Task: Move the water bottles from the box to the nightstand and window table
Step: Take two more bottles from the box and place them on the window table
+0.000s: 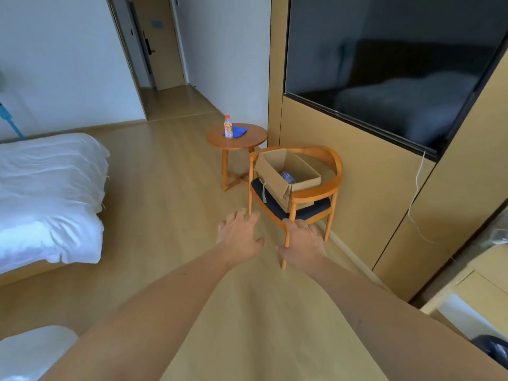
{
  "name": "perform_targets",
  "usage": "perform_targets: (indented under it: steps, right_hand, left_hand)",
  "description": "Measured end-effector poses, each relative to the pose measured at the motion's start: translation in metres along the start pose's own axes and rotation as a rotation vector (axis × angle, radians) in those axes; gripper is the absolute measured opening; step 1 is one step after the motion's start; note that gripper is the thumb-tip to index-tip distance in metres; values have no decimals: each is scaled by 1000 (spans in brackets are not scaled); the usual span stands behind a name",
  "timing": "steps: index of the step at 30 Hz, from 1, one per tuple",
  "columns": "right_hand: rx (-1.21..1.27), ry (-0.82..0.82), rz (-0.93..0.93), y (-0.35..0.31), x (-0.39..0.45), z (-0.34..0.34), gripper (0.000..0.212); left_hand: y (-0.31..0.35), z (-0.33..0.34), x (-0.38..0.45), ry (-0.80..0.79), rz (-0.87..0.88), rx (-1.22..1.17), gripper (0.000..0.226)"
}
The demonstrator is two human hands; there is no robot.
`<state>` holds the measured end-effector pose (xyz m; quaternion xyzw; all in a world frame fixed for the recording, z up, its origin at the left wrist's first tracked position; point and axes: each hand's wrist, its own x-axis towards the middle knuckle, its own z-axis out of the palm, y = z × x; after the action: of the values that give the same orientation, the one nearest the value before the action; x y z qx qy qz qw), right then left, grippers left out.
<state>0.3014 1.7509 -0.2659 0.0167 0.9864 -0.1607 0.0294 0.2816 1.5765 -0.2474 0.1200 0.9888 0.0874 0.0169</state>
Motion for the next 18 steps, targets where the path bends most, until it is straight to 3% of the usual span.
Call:
perform_targets:
  steps: [9, 18]
  right_hand:
    - [-5, -53, 59, 5, 176, 21, 76]
    - [30, -7, 262, -20, 370, 37, 66]
  left_hand:
    - [-42, 20, 178, -52, 34, -31, 72]
    - [-110, 22, 397, -62, 202, -45, 71]
